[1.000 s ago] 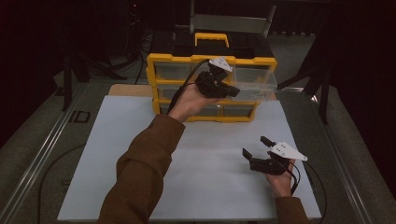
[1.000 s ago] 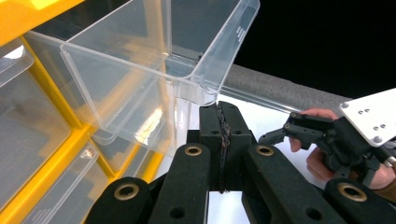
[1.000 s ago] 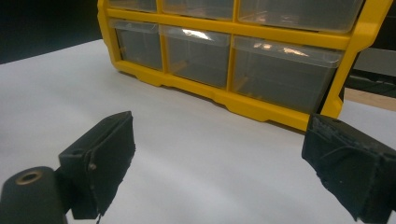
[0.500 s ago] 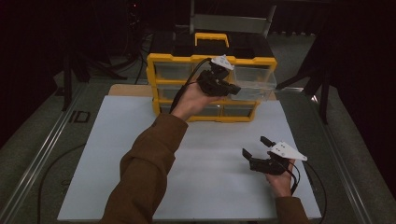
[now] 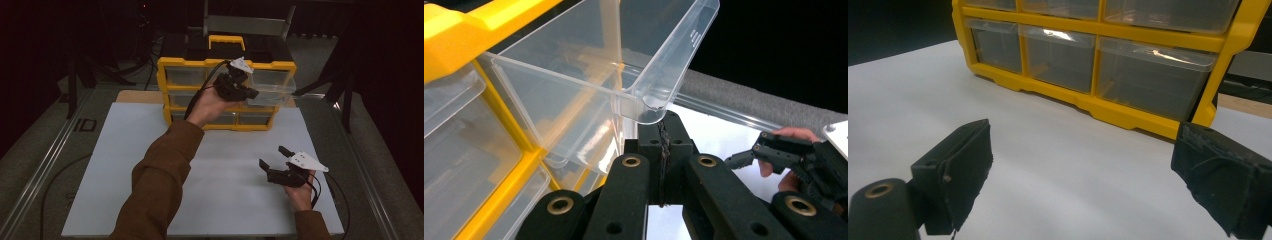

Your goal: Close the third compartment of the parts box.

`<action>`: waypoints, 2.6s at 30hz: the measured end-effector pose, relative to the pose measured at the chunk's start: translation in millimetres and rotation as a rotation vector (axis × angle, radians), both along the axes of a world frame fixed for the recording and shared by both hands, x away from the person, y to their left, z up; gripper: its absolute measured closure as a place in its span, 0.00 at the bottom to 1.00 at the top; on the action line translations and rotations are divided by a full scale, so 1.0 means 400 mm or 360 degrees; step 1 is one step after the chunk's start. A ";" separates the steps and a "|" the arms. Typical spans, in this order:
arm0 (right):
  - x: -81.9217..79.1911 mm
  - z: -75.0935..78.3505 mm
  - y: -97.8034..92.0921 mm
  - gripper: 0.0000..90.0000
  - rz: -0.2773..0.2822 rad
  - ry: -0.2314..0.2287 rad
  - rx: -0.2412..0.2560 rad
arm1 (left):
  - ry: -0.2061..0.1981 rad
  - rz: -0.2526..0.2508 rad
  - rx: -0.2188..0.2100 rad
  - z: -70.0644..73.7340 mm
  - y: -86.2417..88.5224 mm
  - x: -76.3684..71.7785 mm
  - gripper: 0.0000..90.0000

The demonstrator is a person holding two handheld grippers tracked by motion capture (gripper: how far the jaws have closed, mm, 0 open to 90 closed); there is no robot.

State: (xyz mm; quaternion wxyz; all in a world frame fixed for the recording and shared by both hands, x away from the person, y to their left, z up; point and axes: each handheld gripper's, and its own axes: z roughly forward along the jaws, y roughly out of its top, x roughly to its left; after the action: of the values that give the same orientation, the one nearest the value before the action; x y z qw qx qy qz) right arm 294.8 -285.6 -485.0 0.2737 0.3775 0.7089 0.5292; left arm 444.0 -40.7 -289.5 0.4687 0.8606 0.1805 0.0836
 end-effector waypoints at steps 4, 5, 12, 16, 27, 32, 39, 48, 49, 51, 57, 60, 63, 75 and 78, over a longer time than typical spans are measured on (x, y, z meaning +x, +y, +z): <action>0.000 0.000 0.001 0.10 0.0004 0.0003 0.0001 | 0.0008 0.0013 -0.0016 -0.003 0.000 0.004 1.00; 0.000 0.000 0.001 0.10 0.0004 0.0003 0.0001 | 0.0006 0.0018 -0.0015 -0.003 0.000 0.004 1.00; 0.003 0.000 0.005 0.10 0.0009 -0.0002 -0.0002 | 0.0009 0.0047 -0.0032 -0.007 0.000 0.011 1.00; 0.005 0.000 0.006 0.10 0.0016 0.0001 0.0004 | 0.0013 0.0061 -0.0047 -0.008 -0.001 0.014 1.00; 0.010 0.000 0.014 0.10 0.0030 0.0006 0.0006 | 0.0013 0.0076 -0.0062 -0.012 -0.007 0.016 1.00; 0.011 0.000 0.015 0.10 0.0030 0.0003 0.0003 | 0.0031 0.0081 -0.0072 -0.020 -0.013 0.019 1.00; 0.011 -0.001 0.012 0.10 0.0035 0.0004 0.0009 | 0.0034 0.0115 -0.0091 -0.021 -0.018 0.030 1.00; 0.011 -0.001 0.013 0.10 0.0035 0.0005 0.0006 | 0.0033 0.0132 -0.0103 -0.024 -0.018 0.033 1.00; 0.011 -0.001 0.013 0.10 0.0033 0.0002 0.0002 | 0.0030 0.0135 -0.0102 -0.024 -0.018 0.033 1.00; 0.012 -0.002 0.013 0.10 0.0032 0.0004 0.0004 | 0.0032 0.0143 -0.0108 -0.024 -0.018 0.035 1.00; 0.010 -0.001 0.012 0.10 0.0032 0.0000 0.0001 | 0.0030 0.0176 -0.0123 -0.026 -0.020 0.038 1.00; 0.010 -0.001 0.012 0.10 0.0031 0.0000 0.0001 | 0.0031 0.0181 -0.0128 -0.027 -0.020 0.039 1.00; 0.010 -0.001 0.011 0.10 0.0030 0.0008 0.0005 | 0.0022 0.0188 -0.0128 -0.028 -0.019 0.039 1.00; 0.006 0.000 0.007 0.10 0.0016 0.0004 0.0010 | 0.0035 0.0243 -0.0137 -0.036 -0.015 0.054 1.00; 0.006 0.000 0.005 0.10 0.0018 0.0000 0.0008 | 0.0031 0.0251 -0.0133 -0.038 -0.014 0.055 1.00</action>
State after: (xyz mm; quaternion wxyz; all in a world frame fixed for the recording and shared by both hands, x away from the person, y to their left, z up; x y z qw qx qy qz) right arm 297.2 -283.8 -485.0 0.2696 0.3743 0.7097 0.5325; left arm 466.1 -46.4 -304.7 0.4945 0.8242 0.2555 0.1041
